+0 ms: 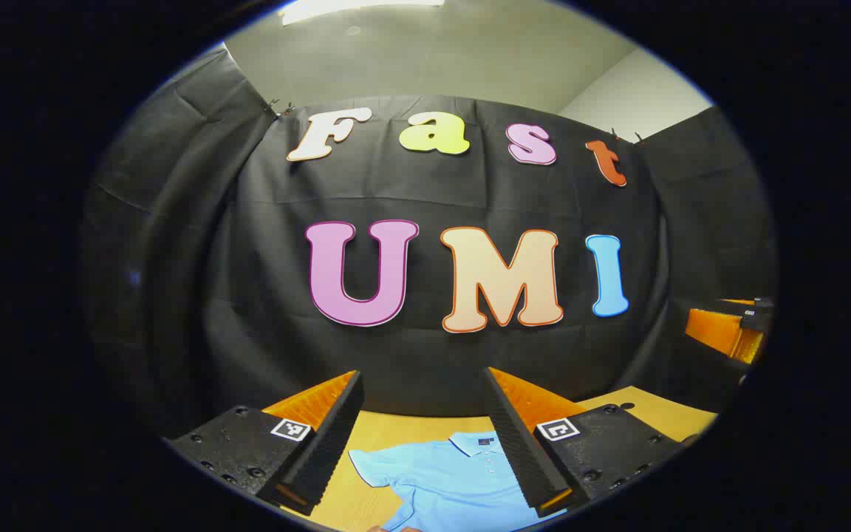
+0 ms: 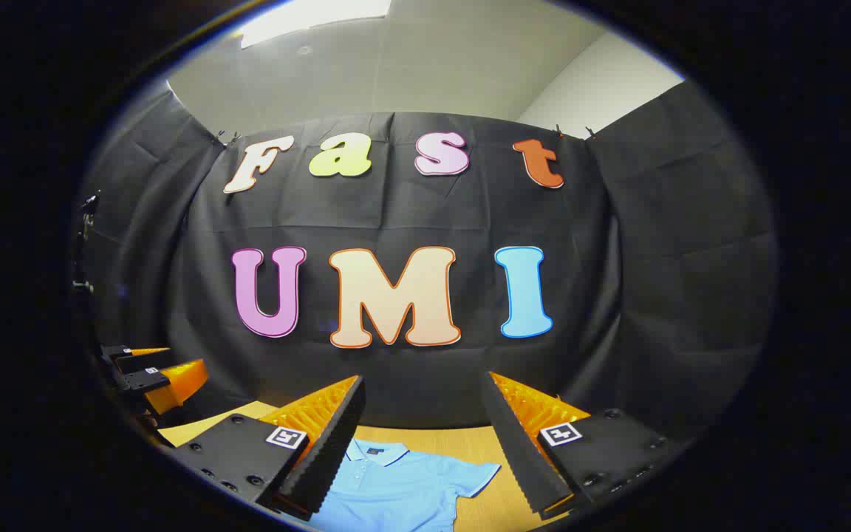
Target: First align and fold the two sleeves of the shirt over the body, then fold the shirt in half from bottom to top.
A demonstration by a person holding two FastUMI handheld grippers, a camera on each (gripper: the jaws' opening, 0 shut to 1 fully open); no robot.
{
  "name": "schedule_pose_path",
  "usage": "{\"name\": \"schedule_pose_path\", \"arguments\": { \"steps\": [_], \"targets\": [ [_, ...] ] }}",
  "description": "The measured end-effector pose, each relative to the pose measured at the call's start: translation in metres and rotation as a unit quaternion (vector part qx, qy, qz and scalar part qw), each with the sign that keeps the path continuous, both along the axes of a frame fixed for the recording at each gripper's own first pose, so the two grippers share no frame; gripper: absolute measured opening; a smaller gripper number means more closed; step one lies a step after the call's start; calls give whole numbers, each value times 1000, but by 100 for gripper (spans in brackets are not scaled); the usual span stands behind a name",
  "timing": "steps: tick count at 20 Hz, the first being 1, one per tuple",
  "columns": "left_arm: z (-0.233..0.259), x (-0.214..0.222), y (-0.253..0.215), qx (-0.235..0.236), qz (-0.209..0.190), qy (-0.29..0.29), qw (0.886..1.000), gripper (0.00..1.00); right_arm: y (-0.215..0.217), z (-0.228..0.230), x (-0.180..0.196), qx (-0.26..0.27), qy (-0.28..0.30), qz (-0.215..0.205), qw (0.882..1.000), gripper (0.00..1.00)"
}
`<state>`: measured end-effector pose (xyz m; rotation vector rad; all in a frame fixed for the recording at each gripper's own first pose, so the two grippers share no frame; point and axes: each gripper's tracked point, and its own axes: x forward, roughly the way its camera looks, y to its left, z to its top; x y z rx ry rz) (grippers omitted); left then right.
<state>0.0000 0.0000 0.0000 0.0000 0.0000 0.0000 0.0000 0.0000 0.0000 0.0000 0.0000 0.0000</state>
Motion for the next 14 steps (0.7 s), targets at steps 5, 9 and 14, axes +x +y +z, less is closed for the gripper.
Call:
{"name": "schedule_pose_path", "arguments": {
  "steps": [5, 9, 14],
  "targets": [
    [8, 5, 7, 13, 8, -9, 1000, 95, -1, -11, 12, 6, 11, -5, 1000, 98],
    [10, 11, -1, 15, -4, -15, 1000, 95, -5, -18, 18, 9, 20, -13, 1000, 98],
    [11, 13, 0, 9, -10, -19, 1000, 95, -3, -19, 21, 2, 16, -13, 1000, 100]
  ]
}}
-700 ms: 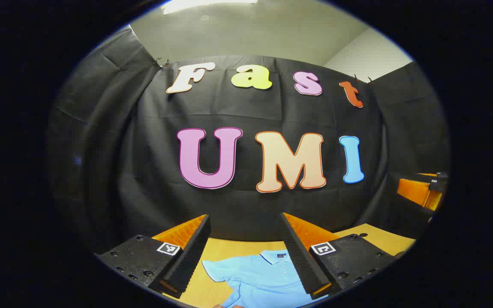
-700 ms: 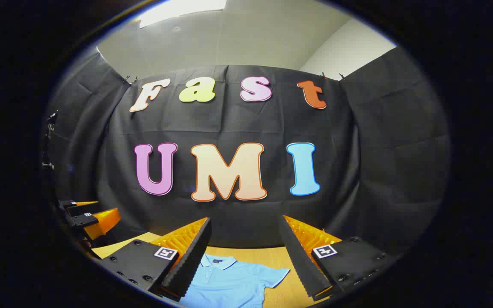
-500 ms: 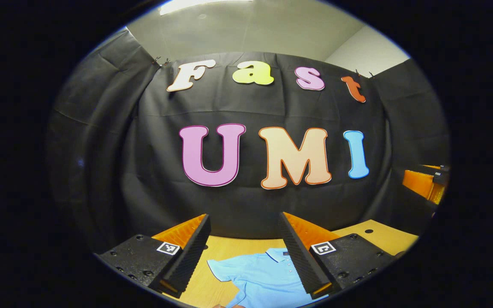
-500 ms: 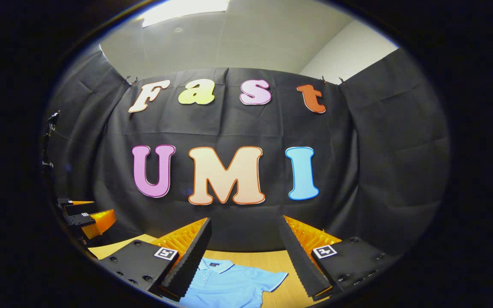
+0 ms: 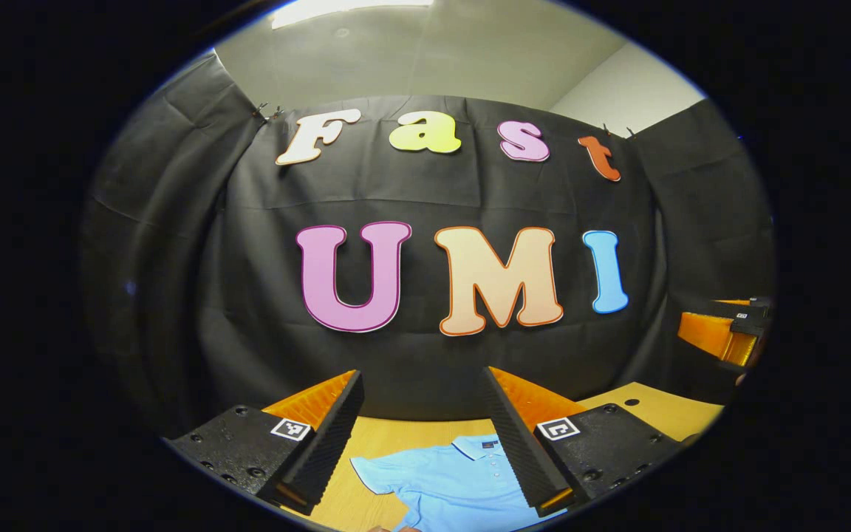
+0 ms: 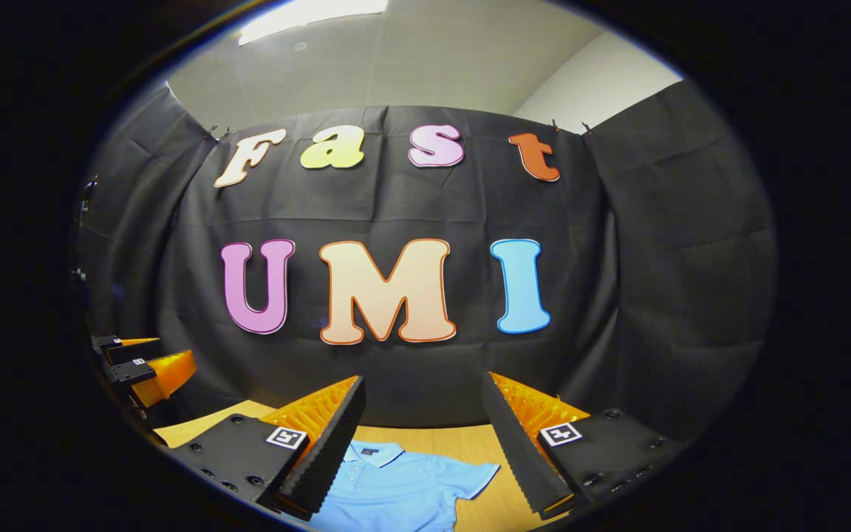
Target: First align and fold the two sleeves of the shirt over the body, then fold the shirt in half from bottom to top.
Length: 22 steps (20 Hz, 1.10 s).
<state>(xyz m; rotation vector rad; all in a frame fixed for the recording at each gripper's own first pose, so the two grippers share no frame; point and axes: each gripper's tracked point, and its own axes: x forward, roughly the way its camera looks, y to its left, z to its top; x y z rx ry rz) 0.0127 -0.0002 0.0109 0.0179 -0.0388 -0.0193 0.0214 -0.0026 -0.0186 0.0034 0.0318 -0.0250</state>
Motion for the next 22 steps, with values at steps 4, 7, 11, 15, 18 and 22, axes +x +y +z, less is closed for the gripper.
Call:
{"name": "schedule_pose_path", "arguments": {
  "steps": [4, 7, 11, 15, 18, 22],
  "targets": [
    [-4, 2, 3, -3, -1, 3, 1000, 95, -2, -4, 12, -9, -3, -1, 1000, 98],
    [-3, 3, 9, -3, 4, 2, 1000, 95, -12, -15, 30, -4, 7, -8, 1000, 98],
    [-4, 7, 13, 1, 6, 0, 1000, 94, -25, -35, 59, -9, 20, -18, 1000, 100],
    [-10, 14, 17, 3, 6, 5, 1000, 95, -37, -85, 93, -40, 58, -23, 997, 98],
    [-14, 19, 23, 4, 7, 10, 1000, 95, -49, -127, 116, -53, 96, -34, 993, 99],
    [-18, 24, 34, 7, 14, 14, 1000, 94, -63, -178, 140, -54, 137, -50, 988, 99]
  ]
}}
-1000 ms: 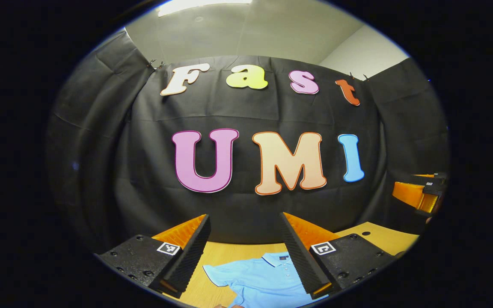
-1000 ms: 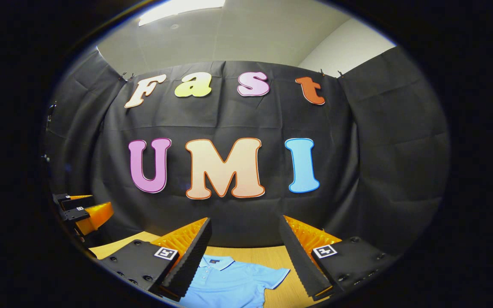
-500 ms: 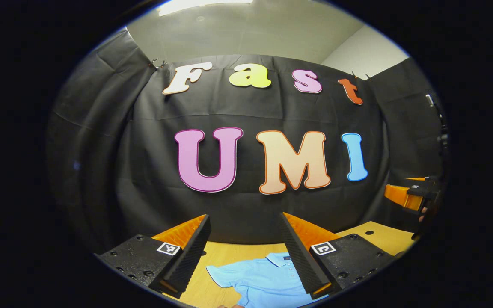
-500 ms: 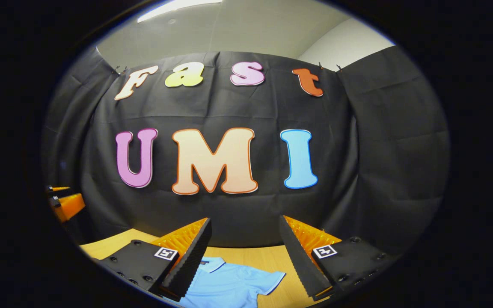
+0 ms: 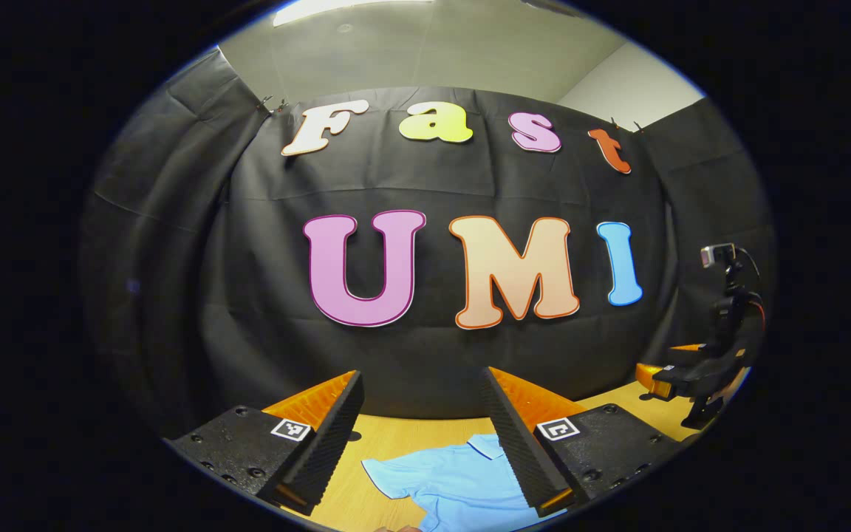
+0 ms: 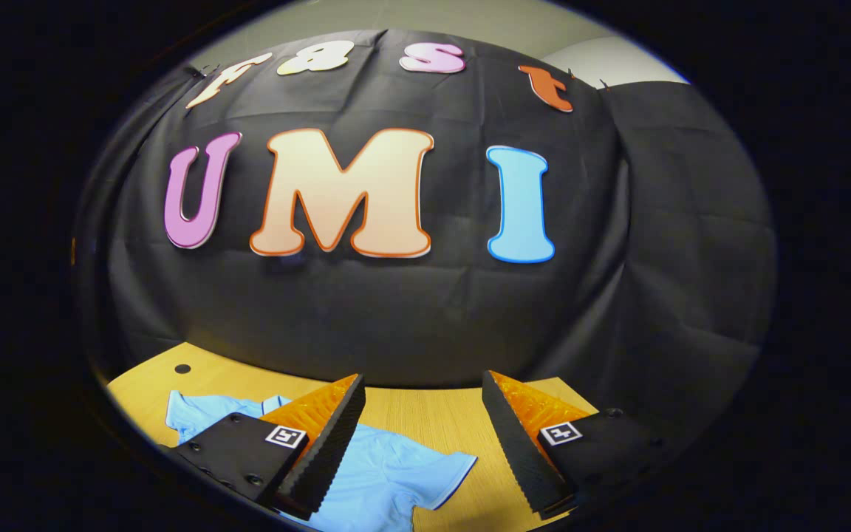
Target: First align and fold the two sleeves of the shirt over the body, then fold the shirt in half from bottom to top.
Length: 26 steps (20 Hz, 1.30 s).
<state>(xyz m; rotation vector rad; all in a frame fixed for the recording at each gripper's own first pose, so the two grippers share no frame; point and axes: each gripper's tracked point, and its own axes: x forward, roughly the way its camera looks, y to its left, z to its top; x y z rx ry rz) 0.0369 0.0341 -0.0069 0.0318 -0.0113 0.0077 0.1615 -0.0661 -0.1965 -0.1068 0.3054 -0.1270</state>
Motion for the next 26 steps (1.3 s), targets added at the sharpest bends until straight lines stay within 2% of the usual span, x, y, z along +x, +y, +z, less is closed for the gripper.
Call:
{"name": "schedule_pose_path", "arguments": {
  "steps": [9, 14, 17, 20, 22, 25, 26],
  "targets": [
    [-23, 8, 31, 0, 25, 25, 999, 95, -31, -121, 24, -6, 111, -31, 993, 100],
    [-35, 12, 39, -2, 31, 39, 999, 94, -54, -186, 14, 1, 187, -65, 980, 100],
    [-38, 14, 43, -4, 37, 42, 998, 96, -66, -209, 4, 15, 221, -85, 971, 100],
    [-46, 15, 46, -8, 38, 51, 998, 95, -67, -238, -3, 24, 254, -91, 963, 99],
    [-48, 18, 47, -7, 39, 54, 998, 95, -66, -252, -13, 38, 285, -93, 953, 100],
    [-49, 19, 47, -7, 38, 54, 998, 95, -58, -254, -8, 73, 281, -93, 953, 98],
    [-50, 20, 47, -8, 39, 56, 998, 95, -57, -255, -6, 76, 274, -86, 955, 80]
  ]
}}
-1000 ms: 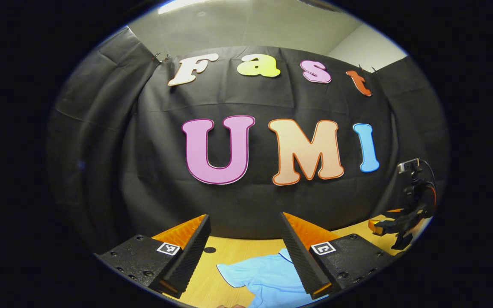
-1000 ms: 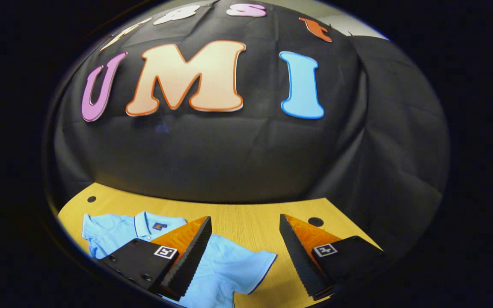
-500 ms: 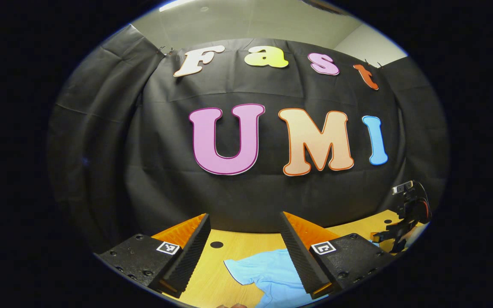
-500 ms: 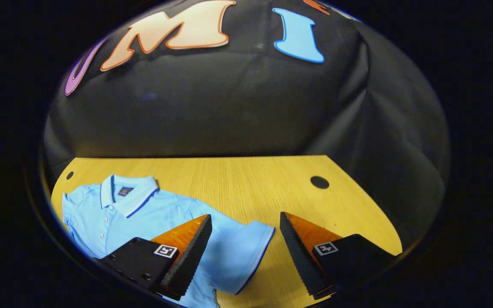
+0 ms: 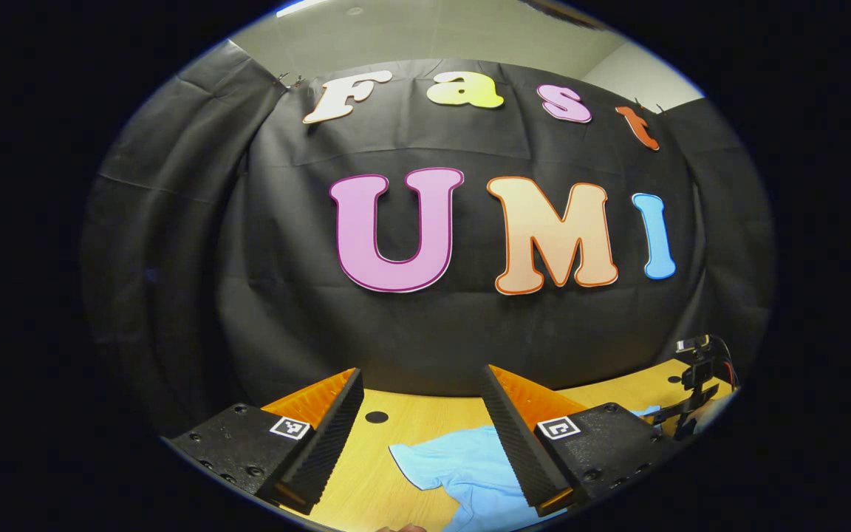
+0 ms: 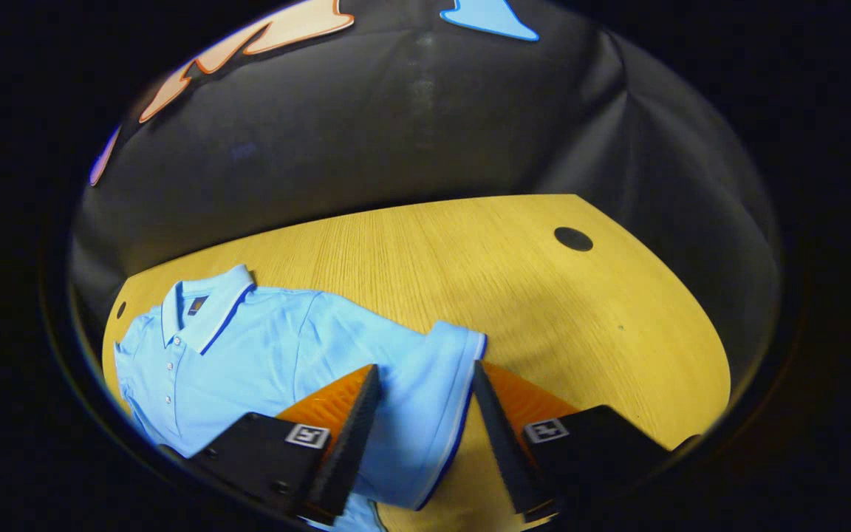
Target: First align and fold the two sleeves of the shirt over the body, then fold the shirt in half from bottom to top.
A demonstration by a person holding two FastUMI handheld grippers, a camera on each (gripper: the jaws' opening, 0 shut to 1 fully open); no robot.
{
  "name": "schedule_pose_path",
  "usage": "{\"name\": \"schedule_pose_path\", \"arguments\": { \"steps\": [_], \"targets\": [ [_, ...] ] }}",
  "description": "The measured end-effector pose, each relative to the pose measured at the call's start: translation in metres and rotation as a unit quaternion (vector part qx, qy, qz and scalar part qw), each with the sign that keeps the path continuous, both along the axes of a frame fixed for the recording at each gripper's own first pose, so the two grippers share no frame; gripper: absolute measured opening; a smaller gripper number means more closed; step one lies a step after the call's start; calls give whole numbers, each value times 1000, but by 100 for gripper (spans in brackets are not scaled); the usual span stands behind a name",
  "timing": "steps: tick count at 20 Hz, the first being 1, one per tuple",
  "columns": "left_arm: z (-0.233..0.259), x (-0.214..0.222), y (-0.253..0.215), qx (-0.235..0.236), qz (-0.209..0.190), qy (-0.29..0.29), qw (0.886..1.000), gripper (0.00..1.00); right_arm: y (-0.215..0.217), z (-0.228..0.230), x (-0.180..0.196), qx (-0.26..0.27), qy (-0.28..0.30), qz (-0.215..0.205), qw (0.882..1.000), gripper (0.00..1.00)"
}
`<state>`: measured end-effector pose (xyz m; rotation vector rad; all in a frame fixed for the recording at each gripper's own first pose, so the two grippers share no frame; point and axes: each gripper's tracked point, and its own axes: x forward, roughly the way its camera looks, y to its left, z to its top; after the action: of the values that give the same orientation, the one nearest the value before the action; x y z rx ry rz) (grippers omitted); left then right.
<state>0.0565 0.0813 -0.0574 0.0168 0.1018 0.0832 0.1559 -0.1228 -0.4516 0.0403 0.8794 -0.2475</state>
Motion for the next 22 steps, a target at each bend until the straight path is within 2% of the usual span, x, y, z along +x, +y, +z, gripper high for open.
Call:
{"name": "schedule_pose_path", "arguments": {
  "steps": [3, 4, 8, 13, 18, 22],
  "targets": [
    [-5, 1, 0, -6, 2, 6, 1000, 95, 22, 5, 1, 16, -3, 2, 1000, 6],
    [-6, 1, 1, -8, 2, 8, 1000, 95, 31, 4, 0, 36, -4, 5, 999, 4],
    [-8, 0, 8, -9, 11, 10, 1000, 95, 48, 32, 11, 60, -33, 19, 997, 3],
    [-17, 0, 12, -18, 15, 18, 1000, 96, 107, 55, 21, 114, -59, 40, 991, 3],
    [-26, -3, 22, -22, 25, 32, 999, 94, 177, 49, 26, 169, -55, 55, 982, 3],
    [-51, -1, 38, -38, 44, 57, 997, 96, 219, 30, 23, 182, -38, 73, 980, 3]
  ]
}}
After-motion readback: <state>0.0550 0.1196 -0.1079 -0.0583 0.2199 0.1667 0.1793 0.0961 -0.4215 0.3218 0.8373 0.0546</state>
